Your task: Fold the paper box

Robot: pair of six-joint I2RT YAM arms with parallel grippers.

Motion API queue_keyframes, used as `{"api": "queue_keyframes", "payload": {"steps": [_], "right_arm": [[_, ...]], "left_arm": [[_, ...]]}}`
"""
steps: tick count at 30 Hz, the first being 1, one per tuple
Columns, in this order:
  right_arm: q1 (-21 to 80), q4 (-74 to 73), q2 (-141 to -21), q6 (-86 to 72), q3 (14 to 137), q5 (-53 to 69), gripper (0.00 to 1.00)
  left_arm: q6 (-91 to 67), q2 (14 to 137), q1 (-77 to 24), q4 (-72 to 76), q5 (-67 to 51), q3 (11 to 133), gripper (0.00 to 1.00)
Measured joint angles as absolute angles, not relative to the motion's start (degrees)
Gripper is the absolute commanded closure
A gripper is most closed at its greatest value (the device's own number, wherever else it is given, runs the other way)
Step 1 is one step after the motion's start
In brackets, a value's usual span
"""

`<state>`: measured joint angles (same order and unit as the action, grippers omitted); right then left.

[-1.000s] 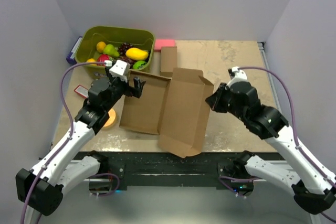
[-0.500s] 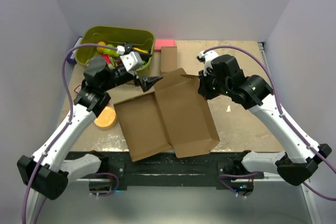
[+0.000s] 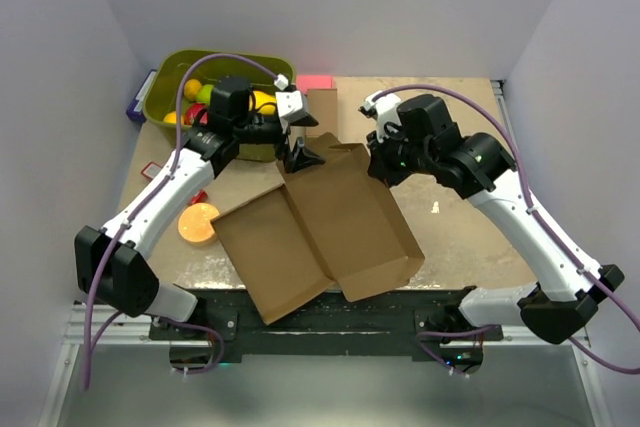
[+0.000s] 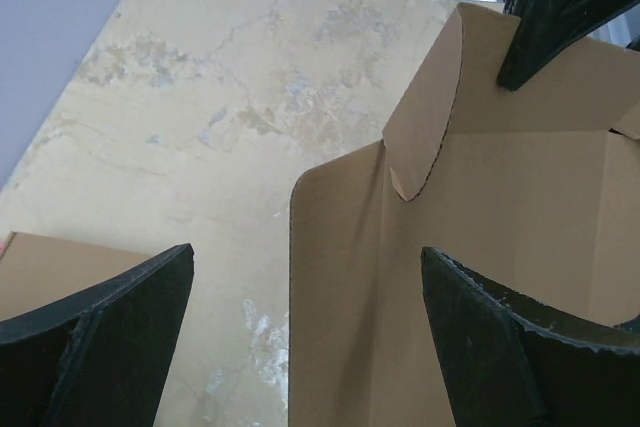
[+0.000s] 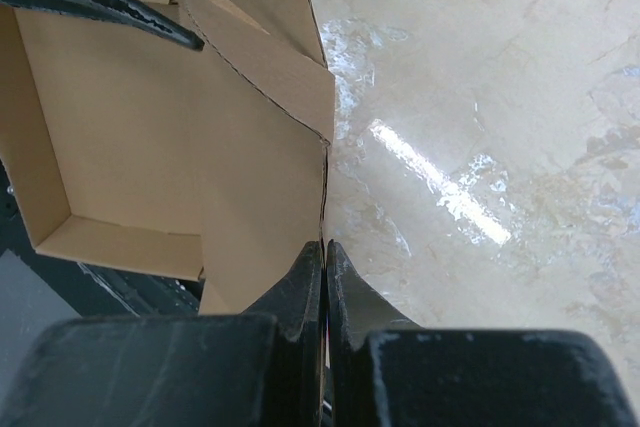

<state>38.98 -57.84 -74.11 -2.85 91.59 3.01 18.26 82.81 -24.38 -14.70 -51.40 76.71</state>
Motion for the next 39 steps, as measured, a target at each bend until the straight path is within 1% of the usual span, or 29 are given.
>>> {"api": "queue_keyframes", "payload": {"steps": [1, 4, 5, 7, 8, 10, 11, 12, 13, 14, 15, 16, 17, 20, 21, 24, 29, 32, 35, 39], "right_arm": [[38.98, -57.82, -74.11, -2.68, 91.59, 3.2, 1.0], [38.98, -57.8, -74.13, -2.33, 91.59, 3.84, 1.0], [38.98, -57.78, -74.13, -2.31, 91.59, 4.01, 1.0], [38.98, -57.78, -74.15, -2.31, 91.59, 4.1, 1.0], [38.98, -57.78, -74.17, -2.31, 91.59, 4.08, 1.0], [38.98, -57.76, -74.22, -2.31, 91.59, 4.05, 1.0], [38.98, -57.78, -74.22, -2.33, 91.61, 4.05, 1.0], [38.98, -57.89, -74.22, -2.35, 91.61, 4.05, 1.0], [38.98, -57.93, -74.22, -2.37, 91.61, 4.05, 0.96], [38.98, -57.93, -74.22, -2.42, 91.61, 4.03, 0.91], [38.98, -57.89, -74.22, -2.55, 91.61, 3.97, 0.86], [38.98, -57.65, -74.22, -2.74, 91.61, 3.81, 0.77], [38.98, -57.45, -74.17, -3.16, 91.61, 3.55, 0.45], [39.05, -57.01, -73.58, -5.39, 91.57, -0.34, 0.06], [39.05, -56.64, -73.23, -6.37, 91.42, -2.07, 0.01], [38.85, -55.2, -71.31, -9.5, 90.0, -7.4, 0.01], [37.15, -50.61, -65.6, -14.37, 84.93, -14.24, 0.01], [36.16, -45.5, -59.53, -16.03, 78.85, -17.08, 0.01], [35.88, -39.18, -50.43, -17.65, 69.73, -18.76, 0.01], [35.88, -34.44, -41.06, -19.35, 60.95, -20.62, 0.01]], "left_arm": [[18.41, 82.78, -24.38, -14.7, -51.64, 76.29, 0.02], [18.59, 82.76, -24.38, -14.79, -52.56, 75.44, 0.13], [18.5, 82.76, -24.38, -14.79, -53.06, 75.29, 0.23], [18.04, 82.81, -24.38, -14.74, -54.24, 75.07, 0.38], [17.82, 82.81, -24.38, -14.61, -54.74, 74.96, 0.51], [16.99, 82.81, -24.38, -13.96, -55.72, 74.13, 0.63], [16.56, 82.81, -24.38, -13.23, -56.05, 73.38, 0.74], [16.1, 82.81, -24.38, -11.73, -56.23, 71.94, 0.79], [15.55, 82.7, -24.38, -11.2, -56.4, 71.26, 0.87], [14.87, 82.46, -24.38, -10.2, -56.53, 69.95, 0.98], [13.98, 82.13, -24.4, -9.21, -56.95, 68.64, 1.0], [13.19, 81.52, -24.53, -8.45, -57.17, 67.2, 1.0], [12.69, 80.95, -24.69, -7.53, -57.17, 66.08, 1.0], [9.37, 78.22, -24.93, -2.74, -56.31, 61.71, 1.0], [8.05, 77.1, -24.93, -0.6, -55.57, 60.05, 1.0], [5.08, 72.64, -24.93, 3.99, -51.11, 55.42, 1.0], [1.74, 67.46, -24.6, 8.1, -41.63, 51.59, 1.0], [-0.8, 65.91, -23.53, 10.41, -37.01, 49.78, 1.0], [-2.85, 64.82, -22.65, 11.92, -32.88, 48.45, 1.0], [-4.58, 64.4, -21.56, 14.24, -31.66, 47.42, 1.0]]}}
